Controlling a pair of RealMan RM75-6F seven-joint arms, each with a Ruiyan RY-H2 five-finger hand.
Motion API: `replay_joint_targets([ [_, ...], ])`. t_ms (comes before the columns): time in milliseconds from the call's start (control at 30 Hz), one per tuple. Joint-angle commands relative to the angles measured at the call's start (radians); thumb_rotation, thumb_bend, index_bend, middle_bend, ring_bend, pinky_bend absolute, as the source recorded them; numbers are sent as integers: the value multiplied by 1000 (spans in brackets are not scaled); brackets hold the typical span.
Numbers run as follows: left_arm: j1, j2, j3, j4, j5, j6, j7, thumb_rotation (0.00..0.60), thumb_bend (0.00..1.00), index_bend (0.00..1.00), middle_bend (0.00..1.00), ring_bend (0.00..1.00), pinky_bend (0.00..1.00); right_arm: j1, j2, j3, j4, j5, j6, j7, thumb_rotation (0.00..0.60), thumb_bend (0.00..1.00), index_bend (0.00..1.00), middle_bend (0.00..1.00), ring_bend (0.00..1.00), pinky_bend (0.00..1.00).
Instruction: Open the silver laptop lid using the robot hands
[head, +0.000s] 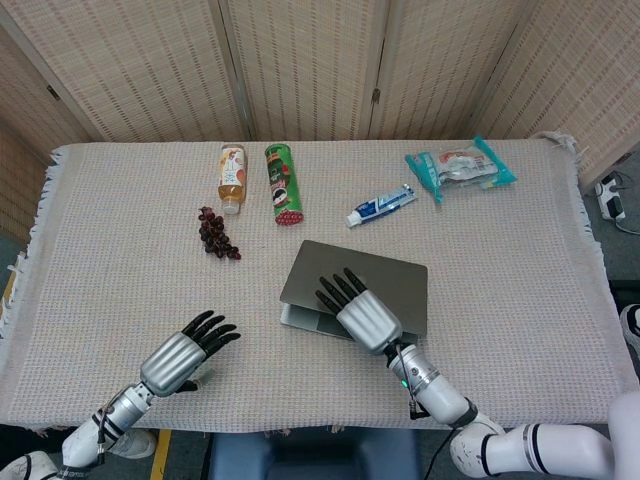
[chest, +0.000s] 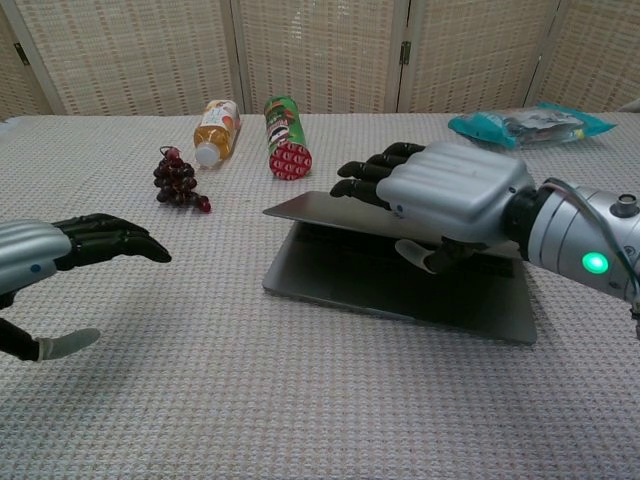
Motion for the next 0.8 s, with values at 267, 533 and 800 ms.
replay_joint_targets([
  [267, -146, -143, -68, 3, -112, -208, 134, 600, 534, 86, 64, 0, 0, 24, -4, -10, 6, 31, 27, 3, 600, 590, 0, 0, 0, 0],
  [533, -214, -220, -110, 37, -204, -294, 206, 600, 606, 54, 21, 0, 0, 42, -10, -23, 13, 42, 41, 6, 600, 590, 0, 0, 0, 0],
  [800, -271, -264, -144, 42, -321, -383, 335, 600, 674, 43, 16, 0, 0, 52, -15, -32, 18, 51, 59, 12, 600, 590, 0, 0, 0, 0],
])
